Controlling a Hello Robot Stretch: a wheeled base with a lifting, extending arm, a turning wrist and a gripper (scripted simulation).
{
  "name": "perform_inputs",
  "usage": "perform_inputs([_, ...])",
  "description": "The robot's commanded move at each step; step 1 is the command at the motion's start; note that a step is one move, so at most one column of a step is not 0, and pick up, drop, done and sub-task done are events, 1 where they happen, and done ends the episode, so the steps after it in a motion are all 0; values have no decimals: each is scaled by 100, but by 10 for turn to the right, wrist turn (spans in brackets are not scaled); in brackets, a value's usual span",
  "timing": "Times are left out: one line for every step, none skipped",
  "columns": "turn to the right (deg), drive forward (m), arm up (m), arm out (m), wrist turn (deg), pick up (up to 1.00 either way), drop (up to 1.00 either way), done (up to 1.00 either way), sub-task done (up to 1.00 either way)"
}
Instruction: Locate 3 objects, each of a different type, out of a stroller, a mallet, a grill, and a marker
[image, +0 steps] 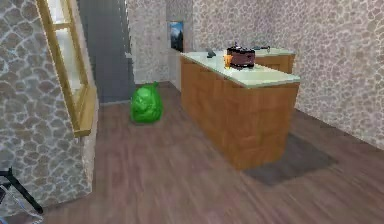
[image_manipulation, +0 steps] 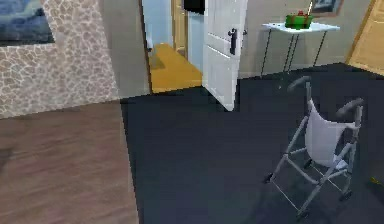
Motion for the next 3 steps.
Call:
perform_inputs([450, 0, 0, 0, 0, 0, 0, 0, 0])
perform_inputs([210, 0, 0, 0, 0, 0, 0, 0, 0])
perform_inputs([0, 20, 0, 0, 0, 0, 0, 0, 0])
